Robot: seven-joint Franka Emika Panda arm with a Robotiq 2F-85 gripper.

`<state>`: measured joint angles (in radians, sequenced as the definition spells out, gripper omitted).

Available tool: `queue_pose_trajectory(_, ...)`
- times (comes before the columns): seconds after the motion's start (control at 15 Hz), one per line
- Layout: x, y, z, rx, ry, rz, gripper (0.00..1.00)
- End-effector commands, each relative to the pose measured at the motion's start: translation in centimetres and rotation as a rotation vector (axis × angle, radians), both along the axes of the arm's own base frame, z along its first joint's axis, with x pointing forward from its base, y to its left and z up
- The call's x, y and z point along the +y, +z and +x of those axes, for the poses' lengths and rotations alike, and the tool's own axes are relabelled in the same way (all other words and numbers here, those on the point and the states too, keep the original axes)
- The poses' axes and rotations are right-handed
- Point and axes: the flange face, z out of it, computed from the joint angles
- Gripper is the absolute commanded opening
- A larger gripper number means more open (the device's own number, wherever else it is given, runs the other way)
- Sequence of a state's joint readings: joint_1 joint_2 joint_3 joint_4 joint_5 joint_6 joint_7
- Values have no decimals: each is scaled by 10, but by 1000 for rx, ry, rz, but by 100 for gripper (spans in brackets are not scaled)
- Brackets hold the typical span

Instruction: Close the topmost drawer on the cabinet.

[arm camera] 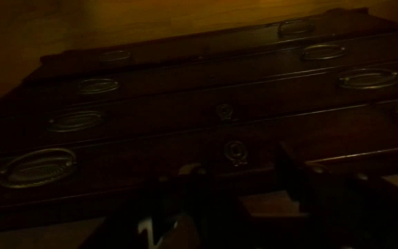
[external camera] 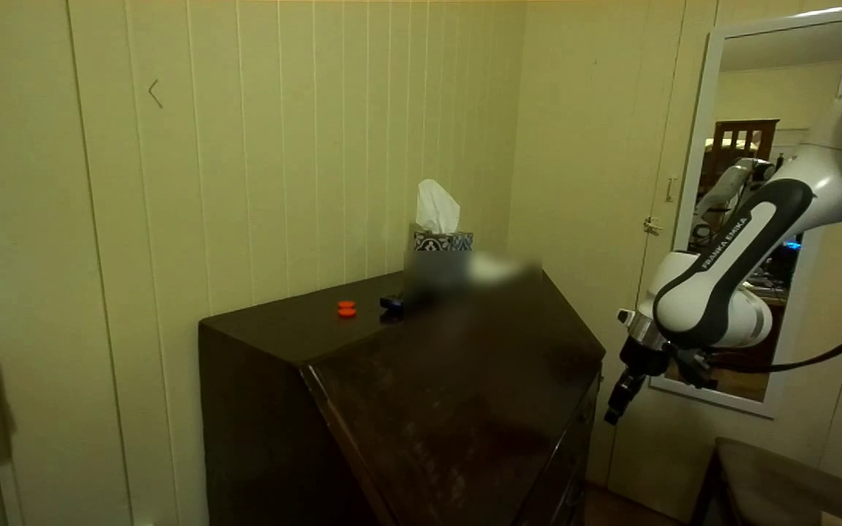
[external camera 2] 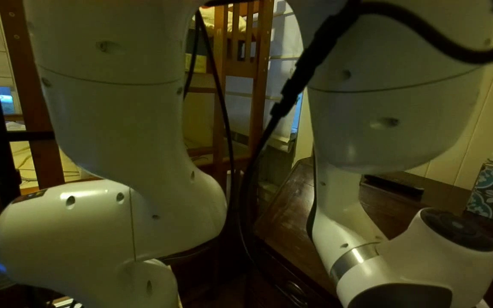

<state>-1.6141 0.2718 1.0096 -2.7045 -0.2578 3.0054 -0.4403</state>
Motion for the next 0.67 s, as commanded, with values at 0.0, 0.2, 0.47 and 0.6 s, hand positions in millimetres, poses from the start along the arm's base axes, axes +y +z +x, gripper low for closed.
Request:
queue_pose_trajectory(0.0, 9, 17, -8, 8, -17, -19, 82)
queue_pose_trajectory(0.2, 5, 38, 1, -4, -45, -31, 100)
queue_pose_trajectory(0.47, -3, 67, 11, 5, -56, -35, 100)
queue_pose_trajectory(0.6, 1, 63, 10, -9, -41, -22, 100)
